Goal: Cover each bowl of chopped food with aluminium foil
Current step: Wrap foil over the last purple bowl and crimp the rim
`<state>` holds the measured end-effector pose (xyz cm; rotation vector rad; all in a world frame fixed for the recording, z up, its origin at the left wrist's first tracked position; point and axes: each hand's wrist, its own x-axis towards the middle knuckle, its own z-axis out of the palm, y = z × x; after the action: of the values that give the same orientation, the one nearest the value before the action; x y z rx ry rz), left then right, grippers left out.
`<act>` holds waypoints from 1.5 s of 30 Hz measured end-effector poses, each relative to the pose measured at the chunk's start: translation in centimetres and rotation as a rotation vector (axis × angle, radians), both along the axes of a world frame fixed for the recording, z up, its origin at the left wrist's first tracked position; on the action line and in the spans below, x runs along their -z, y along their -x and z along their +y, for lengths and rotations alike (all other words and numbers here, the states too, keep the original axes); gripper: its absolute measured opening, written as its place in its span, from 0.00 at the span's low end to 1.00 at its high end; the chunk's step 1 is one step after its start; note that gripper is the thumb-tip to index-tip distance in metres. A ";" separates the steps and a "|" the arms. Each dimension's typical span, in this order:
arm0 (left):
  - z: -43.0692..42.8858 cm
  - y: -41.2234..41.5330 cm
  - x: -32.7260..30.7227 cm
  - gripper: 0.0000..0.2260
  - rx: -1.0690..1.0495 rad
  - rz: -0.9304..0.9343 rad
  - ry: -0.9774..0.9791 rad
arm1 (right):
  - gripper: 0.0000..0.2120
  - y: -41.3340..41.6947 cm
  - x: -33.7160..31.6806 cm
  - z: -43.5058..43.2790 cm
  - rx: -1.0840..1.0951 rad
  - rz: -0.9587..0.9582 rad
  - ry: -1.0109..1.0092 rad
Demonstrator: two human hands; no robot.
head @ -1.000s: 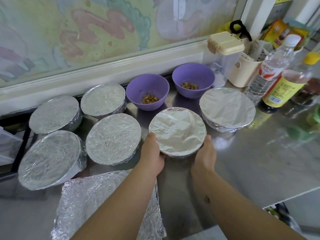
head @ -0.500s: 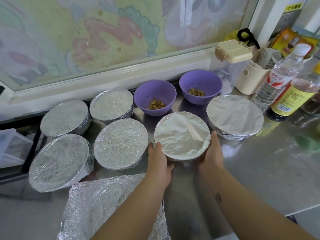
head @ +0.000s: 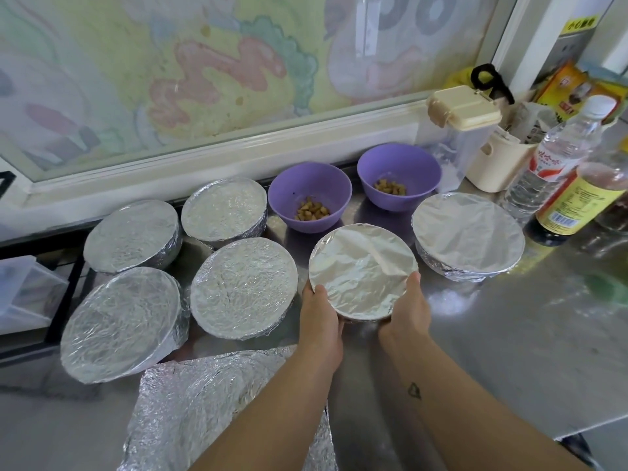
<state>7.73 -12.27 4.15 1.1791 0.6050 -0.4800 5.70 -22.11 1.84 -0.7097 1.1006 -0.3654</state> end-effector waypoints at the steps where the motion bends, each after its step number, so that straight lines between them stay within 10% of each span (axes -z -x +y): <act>1: 0.0 0.1 0.0 0.16 -0.009 0.006 0.004 | 0.14 0.0 -0.3 -0.4 -0.028 0.001 -0.001; 10: 2.5 1.2 -2.1 0.15 0.277 -0.010 -0.164 | 0.26 1.9 -1.0 -1.6 -0.312 0.085 0.521; 15: 5.9 -0.2 -3.8 0.05 0.420 -0.144 -0.255 | 0.10 -0.9 -5.2 0.0 -0.536 -0.046 1.055; 19: 8.3 -2.4 -3.6 0.10 0.436 -0.321 -0.472 | 0.15 -9.1 -5.8 -0.2 -1.119 0.278 1.399; 23: 9.9 -2.3 -2.8 0.12 0.607 -0.623 -0.848 | 0.19 -14.3 -4.4 0.3 -1.250 0.486 1.645; 27: 11.3 -2.5 -1.9 0.13 0.897 -0.892 -1.286 | 0.14 -16.6 -3.1 0.4 -1.214 0.629 1.786; 33: 12.0 -2.6 -1.0 0.13 0.914 -1.044 -1.258 | 0.11 -17.5 -1.3 -0.1 -1.162 0.632 1.829; 45: 13.1 0.4 -0.8 0.12 0.971 -1.223 -1.350 | 0.02 -6.2 -10.0 -1.2 -0.613 -0.126 1.964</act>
<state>7.36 0.80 4.94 2.6894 -0.9823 0.0319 11.87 -23.28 11.80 -2.5837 -0.0026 -0.8985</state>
